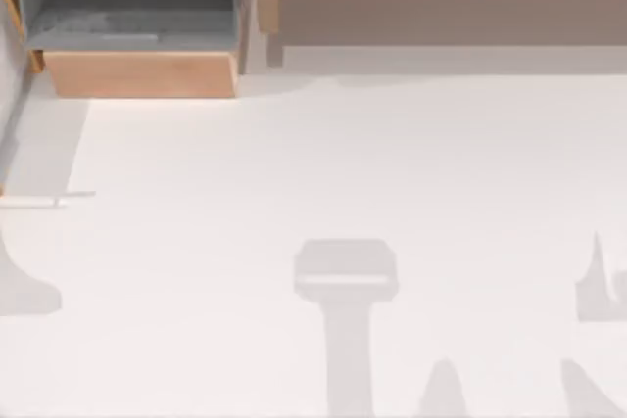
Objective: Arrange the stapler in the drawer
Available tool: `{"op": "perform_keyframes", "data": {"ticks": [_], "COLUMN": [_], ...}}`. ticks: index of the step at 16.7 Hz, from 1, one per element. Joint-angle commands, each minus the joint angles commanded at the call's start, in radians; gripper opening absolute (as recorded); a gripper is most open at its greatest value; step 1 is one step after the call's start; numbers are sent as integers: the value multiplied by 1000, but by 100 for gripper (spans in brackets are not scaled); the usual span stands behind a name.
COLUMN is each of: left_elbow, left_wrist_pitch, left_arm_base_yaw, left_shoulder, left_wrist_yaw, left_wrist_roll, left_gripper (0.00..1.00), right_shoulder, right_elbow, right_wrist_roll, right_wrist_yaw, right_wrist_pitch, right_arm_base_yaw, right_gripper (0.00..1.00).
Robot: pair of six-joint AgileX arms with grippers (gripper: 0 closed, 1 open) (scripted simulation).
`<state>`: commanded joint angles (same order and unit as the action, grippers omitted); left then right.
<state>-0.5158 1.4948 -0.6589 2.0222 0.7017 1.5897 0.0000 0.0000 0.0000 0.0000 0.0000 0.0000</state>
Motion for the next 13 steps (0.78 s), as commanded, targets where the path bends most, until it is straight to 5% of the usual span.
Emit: {"op": "perform_keyframes", "data": {"ticks": [8, 13], "left_elbow": [0, 0], "left_wrist_pitch": [0, 0], "left_arm_base_yaw": [0, 0], "left_shoulder": [0, 0], "left_wrist_yaw": [0, 0], "left_wrist_roll": [0, 0], "left_gripper": [2, 0], "right_shoulder": [0, 0], "right_elbow": [0, 0], "right_wrist_roll": [0, 0], "right_wrist_yaw": [0, 0], "right_wrist_pitch": [0, 0], "right_arm_base_yaw": [0, 0], "right_gripper": [100, 100]}}
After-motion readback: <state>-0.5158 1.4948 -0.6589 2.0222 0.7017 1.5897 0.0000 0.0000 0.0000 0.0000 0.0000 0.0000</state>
